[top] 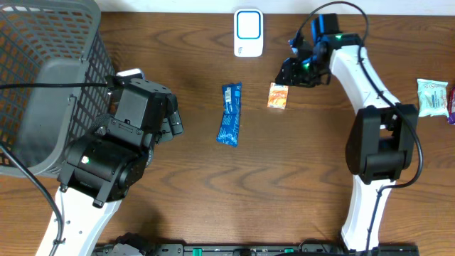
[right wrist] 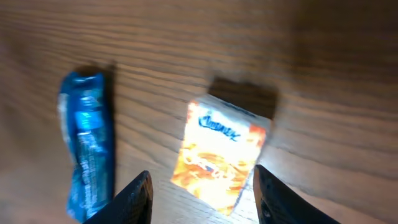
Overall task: Scan the item barcode
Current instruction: 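Move the right gripper left to the orange Kleenex box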
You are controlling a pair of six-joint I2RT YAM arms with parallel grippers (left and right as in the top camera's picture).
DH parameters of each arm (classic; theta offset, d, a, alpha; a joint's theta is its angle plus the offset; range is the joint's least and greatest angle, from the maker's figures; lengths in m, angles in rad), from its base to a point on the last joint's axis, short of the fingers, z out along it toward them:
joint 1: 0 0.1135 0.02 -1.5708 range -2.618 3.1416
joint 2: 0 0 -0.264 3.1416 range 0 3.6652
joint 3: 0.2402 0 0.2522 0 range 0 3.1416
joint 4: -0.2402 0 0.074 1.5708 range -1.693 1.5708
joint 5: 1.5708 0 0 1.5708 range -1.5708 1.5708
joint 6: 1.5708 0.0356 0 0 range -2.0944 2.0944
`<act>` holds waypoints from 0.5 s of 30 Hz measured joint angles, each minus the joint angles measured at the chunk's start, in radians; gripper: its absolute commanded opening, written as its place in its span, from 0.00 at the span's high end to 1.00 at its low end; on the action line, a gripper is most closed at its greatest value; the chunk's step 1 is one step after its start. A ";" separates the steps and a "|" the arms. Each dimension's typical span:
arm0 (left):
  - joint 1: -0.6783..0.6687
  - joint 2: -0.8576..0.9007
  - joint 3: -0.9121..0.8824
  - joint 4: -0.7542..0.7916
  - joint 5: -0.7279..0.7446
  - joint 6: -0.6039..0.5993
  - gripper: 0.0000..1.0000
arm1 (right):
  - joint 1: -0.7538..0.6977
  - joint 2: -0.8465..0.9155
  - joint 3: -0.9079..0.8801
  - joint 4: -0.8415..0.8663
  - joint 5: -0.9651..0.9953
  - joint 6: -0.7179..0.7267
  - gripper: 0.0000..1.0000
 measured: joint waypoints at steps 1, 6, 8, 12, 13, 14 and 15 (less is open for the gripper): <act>0.000 0.000 0.000 0.000 0.000 0.000 0.02 | 0.002 0.000 0.000 -0.003 0.019 0.010 0.52; 0.000 0.000 0.000 0.000 0.000 0.000 0.02 | -0.003 0.000 -0.024 -0.008 0.070 0.048 0.51; 0.000 0.000 0.000 0.000 0.000 0.000 0.02 | -0.004 0.000 -0.060 0.013 0.067 0.060 0.51; 0.000 0.000 0.000 0.000 0.000 0.000 0.02 | -0.004 0.000 -0.163 0.108 0.017 0.076 0.52; 0.000 0.000 0.000 0.000 0.000 0.000 0.02 | -0.004 0.000 -0.195 0.141 0.006 0.082 0.54; 0.000 0.000 0.000 0.000 0.000 0.000 0.02 | -0.004 0.000 -0.221 0.173 -0.003 0.091 0.61; 0.000 0.000 0.000 -0.001 0.000 0.000 0.02 | -0.004 -0.006 -0.241 0.208 -0.024 0.098 0.70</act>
